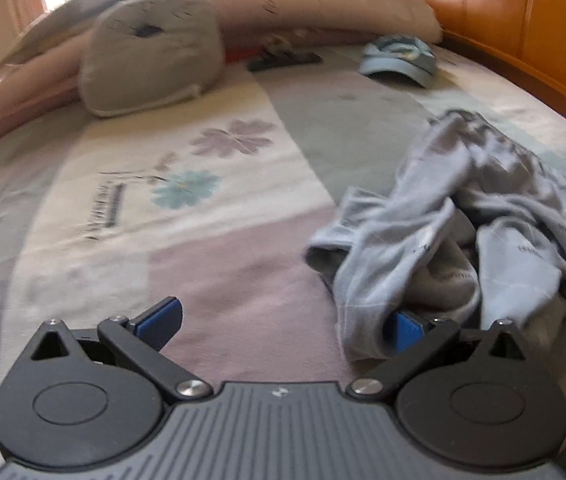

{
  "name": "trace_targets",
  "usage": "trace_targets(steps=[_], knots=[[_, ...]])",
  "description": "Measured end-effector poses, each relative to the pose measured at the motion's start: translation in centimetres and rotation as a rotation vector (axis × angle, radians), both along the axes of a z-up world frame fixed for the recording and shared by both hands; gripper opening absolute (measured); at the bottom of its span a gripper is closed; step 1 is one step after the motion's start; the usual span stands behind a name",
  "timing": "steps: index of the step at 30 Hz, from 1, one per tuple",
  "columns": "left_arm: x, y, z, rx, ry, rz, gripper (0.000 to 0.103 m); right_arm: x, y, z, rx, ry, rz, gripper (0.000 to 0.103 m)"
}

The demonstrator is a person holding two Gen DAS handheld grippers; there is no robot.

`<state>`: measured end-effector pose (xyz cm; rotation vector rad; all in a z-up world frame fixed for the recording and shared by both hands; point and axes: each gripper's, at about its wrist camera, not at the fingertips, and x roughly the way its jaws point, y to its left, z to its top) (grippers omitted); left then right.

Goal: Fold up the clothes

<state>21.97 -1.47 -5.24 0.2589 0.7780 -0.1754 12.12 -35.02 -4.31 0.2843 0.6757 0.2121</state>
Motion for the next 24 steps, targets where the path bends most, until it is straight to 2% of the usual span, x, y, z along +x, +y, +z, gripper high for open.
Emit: trace_targets(steps=[3,6,11,19,24], knots=[[0.7,0.0,-0.3,0.034,-0.005,0.026,0.102,0.0,0.6,-0.3,0.008,0.009,0.005,0.099],[2.0,0.9,0.8,0.093,-0.072,0.090,0.102,-0.2,0.7,-0.3,0.002,0.010,0.002,0.099],[4.9,1.8,2.8,0.221,-0.192,0.127,0.102,-0.2,0.4,-0.6,0.001,0.007,-0.016,0.099],[10.5,1.1,5.9,0.387,-0.337,0.077,0.103,0.1,0.0,-1.1,0.013,0.016,-0.029,0.100],[13.7,-1.3,7.9,0.449,-0.403,0.012,0.103,0.2,-0.6,-1.2,0.023,0.018,-0.051,0.100]])
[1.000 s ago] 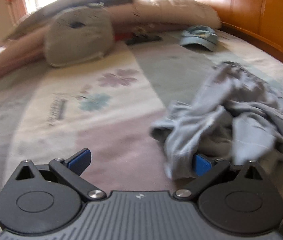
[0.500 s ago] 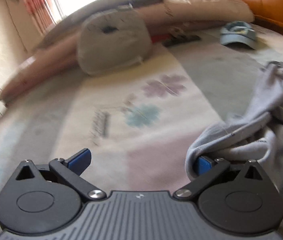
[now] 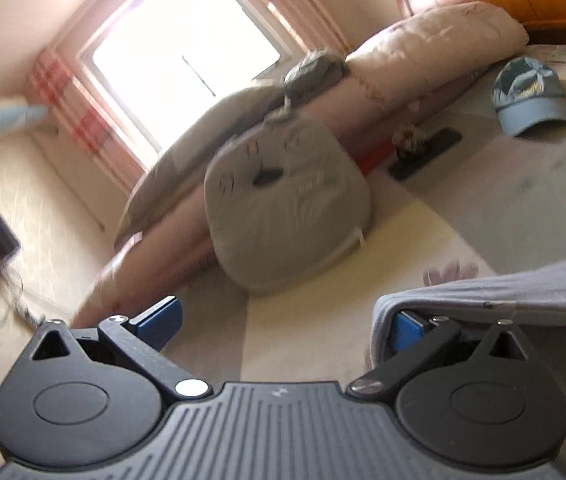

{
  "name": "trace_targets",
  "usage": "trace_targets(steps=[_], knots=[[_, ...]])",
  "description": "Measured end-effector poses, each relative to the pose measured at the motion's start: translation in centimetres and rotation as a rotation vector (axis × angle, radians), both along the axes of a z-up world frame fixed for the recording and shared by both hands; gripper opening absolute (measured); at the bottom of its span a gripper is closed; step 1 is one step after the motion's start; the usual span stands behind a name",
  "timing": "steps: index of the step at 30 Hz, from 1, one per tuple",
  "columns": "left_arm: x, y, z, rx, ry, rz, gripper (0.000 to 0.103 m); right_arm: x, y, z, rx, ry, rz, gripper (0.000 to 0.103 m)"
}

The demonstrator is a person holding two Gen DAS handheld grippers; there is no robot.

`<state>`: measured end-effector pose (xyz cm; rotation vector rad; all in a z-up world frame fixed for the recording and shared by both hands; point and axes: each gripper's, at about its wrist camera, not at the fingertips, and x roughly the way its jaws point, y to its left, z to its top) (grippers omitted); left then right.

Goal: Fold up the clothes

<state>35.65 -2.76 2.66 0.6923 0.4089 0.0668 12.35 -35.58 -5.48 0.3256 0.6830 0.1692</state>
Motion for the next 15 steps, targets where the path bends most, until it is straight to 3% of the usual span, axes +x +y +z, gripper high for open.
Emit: trace_targets(steps=[4,9,15], knots=[[2.3,-1.8,0.5,0.019,0.041,-0.063,0.103,0.1,-0.2,-0.1,0.006,0.004,-0.010,0.100],[4.0,-2.4,-2.7,0.050,0.151,-0.088,0.102,0.0,0.2,-0.3,0.003,0.015,-0.004,0.100],[1.4,-0.3,-5.3,-0.040,0.270,-0.151,0.102,-0.1,0.2,-0.3,-0.003,0.024,-0.001,0.101]])
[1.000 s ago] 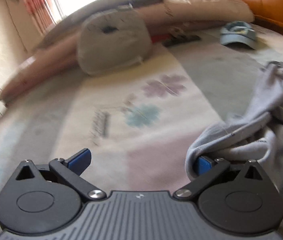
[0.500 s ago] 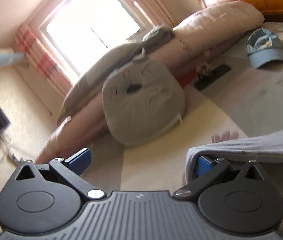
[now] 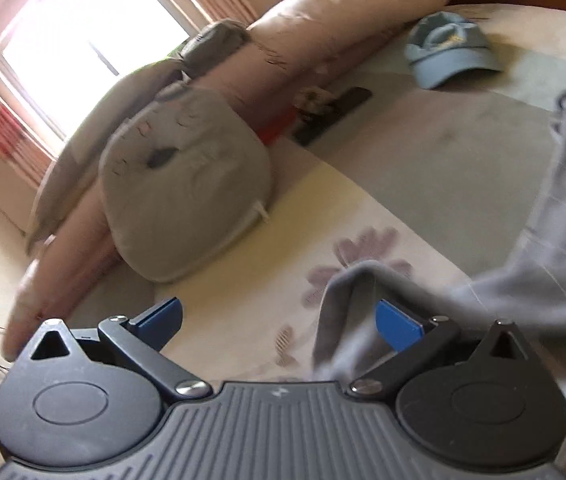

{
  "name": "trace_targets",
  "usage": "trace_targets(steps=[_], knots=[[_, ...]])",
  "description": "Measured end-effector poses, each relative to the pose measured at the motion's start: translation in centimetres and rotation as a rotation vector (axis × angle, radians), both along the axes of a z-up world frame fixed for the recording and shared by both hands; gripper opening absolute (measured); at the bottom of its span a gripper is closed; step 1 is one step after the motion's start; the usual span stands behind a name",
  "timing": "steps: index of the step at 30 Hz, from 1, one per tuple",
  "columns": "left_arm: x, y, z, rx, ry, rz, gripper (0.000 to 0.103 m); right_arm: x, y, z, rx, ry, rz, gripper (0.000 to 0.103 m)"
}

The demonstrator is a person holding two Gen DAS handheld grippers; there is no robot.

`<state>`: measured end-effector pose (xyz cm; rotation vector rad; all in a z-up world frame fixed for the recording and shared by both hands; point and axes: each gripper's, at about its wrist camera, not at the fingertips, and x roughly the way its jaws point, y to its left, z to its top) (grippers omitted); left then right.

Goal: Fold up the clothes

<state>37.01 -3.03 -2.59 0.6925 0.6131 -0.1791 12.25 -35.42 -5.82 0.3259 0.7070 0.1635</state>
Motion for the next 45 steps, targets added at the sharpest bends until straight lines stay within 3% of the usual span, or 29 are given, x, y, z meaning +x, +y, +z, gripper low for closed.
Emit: trace_targets(steps=[8,15,19,22,23,28,33,37,39,40,45], knots=[[-5.5,4.4,-2.2,-0.115,0.135,0.004,0.102,0.9,1.1,0.7,-0.023,-0.002,0.058,0.102],[-9.9,8.4,-3.7,-0.175,0.227,0.036,0.102,4.3,4.7,4.0,-0.084,-0.044,0.238,0.101],[-12.0,10.9,-3.4,-0.222,0.239,0.049,0.102,7.6,8.8,6.0,-0.182,-0.092,0.379,0.101],[-13.1,12.6,-3.3,-0.257,0.257,0.046,0.102,11.2,12.2,6.8,-0.248,-0.107,0.476,0.093],[-13.4,13.0,-3.4,-0.257,0.257,0.054,0.102,12.8,13.3,6.9,-0.254,-0.095,0.509,0.085],[-14.7,15.1,-3.3,-0.304,0.257,0.103,0.102,20.3,18.7,6.8,-0.333,-0.069,0.592,0.062],[-15.6,16.4,-3.5,-0.379,0.259,0.158,0.102,27.5,23.3,4.5,-0.448,-0.048,0.596,0.059],[-16.2,16.9,-3.8,-0.414,0.266,0.174,0.102,32.0,25.6,1.3,-0.510,0.025,0.584,0.055],[-16.4,17.0,-4.0,-0.421,0.270,0.178,0.102,33.0,26.3,0.0,-0.528,0.073,0.597,0.030],[-16.4,17.0,-4.0,-0.419,0.272,0.179,0.102,33.3,26.4,-0.5,-0.534,0.092,0.604,0.004],[-16.7,17.1,-4.4,-0.414,0.281,0.186,0.102,30.8,25.1,1.0,-0.466,0.064,0.622,0.004]])
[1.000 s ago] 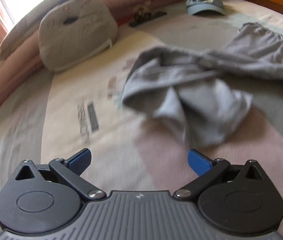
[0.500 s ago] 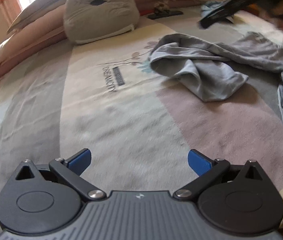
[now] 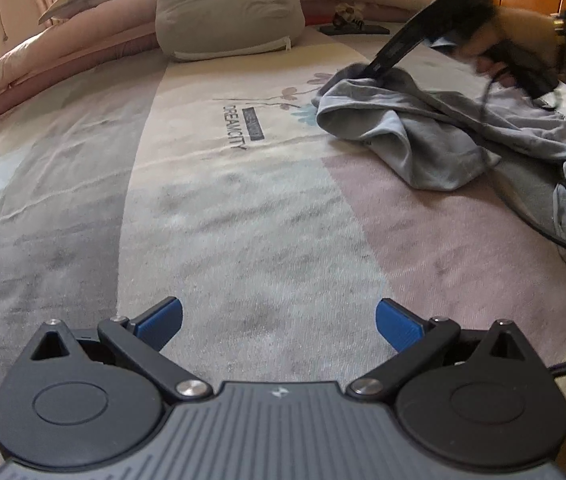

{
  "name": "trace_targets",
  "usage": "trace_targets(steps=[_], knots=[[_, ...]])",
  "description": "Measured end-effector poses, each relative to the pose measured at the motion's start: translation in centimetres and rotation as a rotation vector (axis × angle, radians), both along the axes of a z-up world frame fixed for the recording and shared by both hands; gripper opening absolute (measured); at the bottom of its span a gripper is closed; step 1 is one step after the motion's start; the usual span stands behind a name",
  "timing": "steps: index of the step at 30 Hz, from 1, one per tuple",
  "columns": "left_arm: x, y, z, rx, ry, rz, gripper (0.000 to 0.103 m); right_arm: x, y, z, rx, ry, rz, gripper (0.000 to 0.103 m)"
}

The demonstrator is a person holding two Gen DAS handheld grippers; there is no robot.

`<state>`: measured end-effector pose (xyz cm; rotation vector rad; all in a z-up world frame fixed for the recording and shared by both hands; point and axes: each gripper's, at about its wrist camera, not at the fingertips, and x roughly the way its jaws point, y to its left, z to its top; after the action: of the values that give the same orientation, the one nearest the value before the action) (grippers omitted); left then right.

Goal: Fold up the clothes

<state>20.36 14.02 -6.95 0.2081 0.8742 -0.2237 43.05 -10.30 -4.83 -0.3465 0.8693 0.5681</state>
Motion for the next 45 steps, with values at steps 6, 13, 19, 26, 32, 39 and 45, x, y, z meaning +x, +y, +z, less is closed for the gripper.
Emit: trace_targets(steps=[6,13,19,26,32,39,45], knots=[[-0.8,-0.7,0.5,-0.002,-0.021,-0.015,0.102,-6.6,-2.9,4.0,0.098,0.016,0.079,0.004],[-1.8,-2.2,1.2,-0.003,-0.036,-0.052,0.102,-15.1,-5.0,4.7,0.073,0.046,0.181,0.004],[-2.3,-3.7,1.8,-0.010,-0.044,-0.094,0.102,-19.1,-7.0,2.1,0.008,0.112,0.172,0.004],[-0.8,-5.2,1.5,0.008,-0.081,-0.124,0.102,-20.7,-9.8,1.8,0.092,0.140,0.051,0.013],[2.7,-6.3,0.0,0.000,-0.114,-0.125,0.102,-22.8,-10.8,3.1,0.231,0.089,-0.017,0.023],[6.4,-7.1,-1.2,-0.083,-0.148,-0.103,0.102,-25.3,-11.7,4.1,0.379,0.025,-0.105,0.035],[8.6,-8.5,-2.4,-0.140,-0.117,-0.118,0.085,-26.5,-11.5,3.5,0.460,0.011,-0.148,0.041]])
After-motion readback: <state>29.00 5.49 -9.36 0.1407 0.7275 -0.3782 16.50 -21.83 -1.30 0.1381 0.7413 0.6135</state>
